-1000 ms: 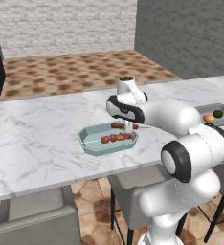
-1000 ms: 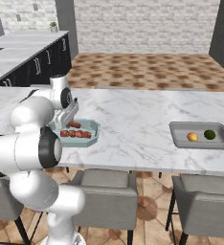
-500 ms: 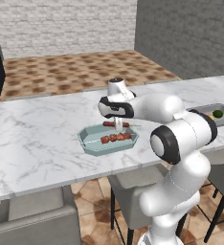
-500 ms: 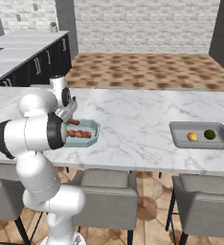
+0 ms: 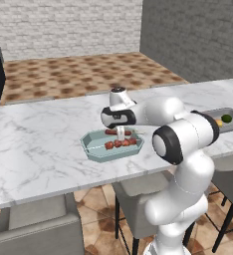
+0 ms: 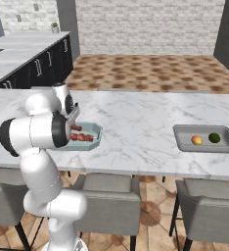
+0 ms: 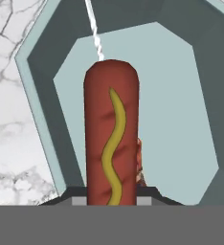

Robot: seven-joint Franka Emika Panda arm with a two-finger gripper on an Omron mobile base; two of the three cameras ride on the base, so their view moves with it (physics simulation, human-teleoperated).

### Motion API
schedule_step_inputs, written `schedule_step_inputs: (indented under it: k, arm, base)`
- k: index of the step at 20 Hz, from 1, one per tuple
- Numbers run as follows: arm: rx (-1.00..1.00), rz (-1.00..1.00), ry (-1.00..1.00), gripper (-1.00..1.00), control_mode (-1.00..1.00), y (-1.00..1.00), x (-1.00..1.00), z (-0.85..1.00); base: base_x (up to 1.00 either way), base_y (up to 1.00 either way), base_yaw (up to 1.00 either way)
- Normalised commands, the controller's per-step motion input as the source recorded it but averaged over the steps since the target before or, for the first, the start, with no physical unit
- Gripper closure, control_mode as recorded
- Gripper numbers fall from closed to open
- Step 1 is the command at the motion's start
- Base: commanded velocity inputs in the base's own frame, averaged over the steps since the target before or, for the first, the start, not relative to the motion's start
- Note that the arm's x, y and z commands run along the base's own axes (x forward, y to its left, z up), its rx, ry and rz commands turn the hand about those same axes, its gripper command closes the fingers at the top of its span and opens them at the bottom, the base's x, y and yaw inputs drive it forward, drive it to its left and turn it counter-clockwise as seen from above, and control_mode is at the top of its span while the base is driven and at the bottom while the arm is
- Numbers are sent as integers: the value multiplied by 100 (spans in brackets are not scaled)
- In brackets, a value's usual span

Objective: Place the cold items (mango and lime) from the fridge in one tupperware on the dining counter. Place the warm items (hot dog and kebab skewer) in the stove area in another tupperware.

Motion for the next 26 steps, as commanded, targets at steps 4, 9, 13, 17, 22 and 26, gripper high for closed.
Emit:
schedule_step_inputs:
  k: [4, 9, 13, 17, 22, 26]
  arm:
    - [0, 0, 0, 100, -100, 2, 25, -27]
    - [0, 2, 0, 100, -100, 7, 16, -22]
    - [0, 2, 0, 100, -100, 8, 12, -21]
    - [0, 2, 0, 100, -100, 9, 10, -22]
    - [0, 3, 0, 100, -100, 8, 10, -23]
    - [0, 5, 0, -100, -100, 15, 1, -25]
  base:
    - [0, 0, 0]
    - [0, 0, 0]
    - [0, 0, 0]
    - [0, 0, 0]
    - [0, 0, 0]
    - [0, 0, 0]
